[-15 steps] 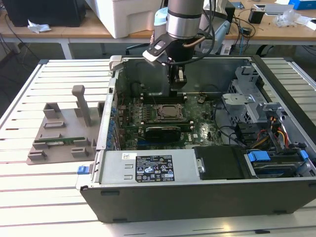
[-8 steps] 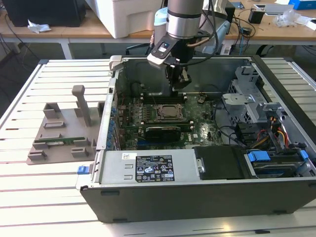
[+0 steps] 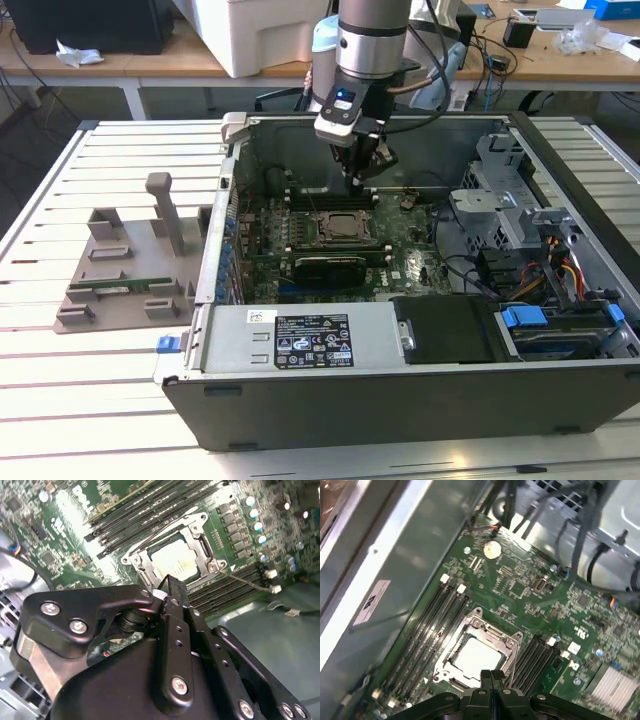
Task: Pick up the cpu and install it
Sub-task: 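Install the first cpu locking lever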
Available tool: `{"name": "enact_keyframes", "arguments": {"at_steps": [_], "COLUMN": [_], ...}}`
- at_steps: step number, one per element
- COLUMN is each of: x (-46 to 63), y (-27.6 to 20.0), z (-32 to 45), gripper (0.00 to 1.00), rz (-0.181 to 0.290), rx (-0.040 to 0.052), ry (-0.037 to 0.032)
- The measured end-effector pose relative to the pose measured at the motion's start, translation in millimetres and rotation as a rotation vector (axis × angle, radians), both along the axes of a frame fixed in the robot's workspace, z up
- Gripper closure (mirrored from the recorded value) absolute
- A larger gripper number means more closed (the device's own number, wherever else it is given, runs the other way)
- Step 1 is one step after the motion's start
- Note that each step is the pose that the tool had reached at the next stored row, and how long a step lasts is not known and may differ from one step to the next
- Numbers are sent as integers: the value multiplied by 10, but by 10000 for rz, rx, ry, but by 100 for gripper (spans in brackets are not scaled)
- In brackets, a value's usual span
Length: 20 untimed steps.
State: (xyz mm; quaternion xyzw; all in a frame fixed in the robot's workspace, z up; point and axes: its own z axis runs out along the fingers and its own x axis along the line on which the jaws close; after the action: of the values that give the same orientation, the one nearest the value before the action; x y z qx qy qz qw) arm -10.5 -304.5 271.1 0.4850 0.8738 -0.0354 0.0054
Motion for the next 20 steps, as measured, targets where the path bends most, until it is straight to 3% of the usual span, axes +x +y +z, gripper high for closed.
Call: {"name": "enact_keyframes", "arguments": {"at_steps": [12,20], "x": [0,0], "y": [1,2], "z": [-1,0], "gripper": [89,89], "rz": [2920,4420], "rx": [1,1], "ry": [-1,0]}}
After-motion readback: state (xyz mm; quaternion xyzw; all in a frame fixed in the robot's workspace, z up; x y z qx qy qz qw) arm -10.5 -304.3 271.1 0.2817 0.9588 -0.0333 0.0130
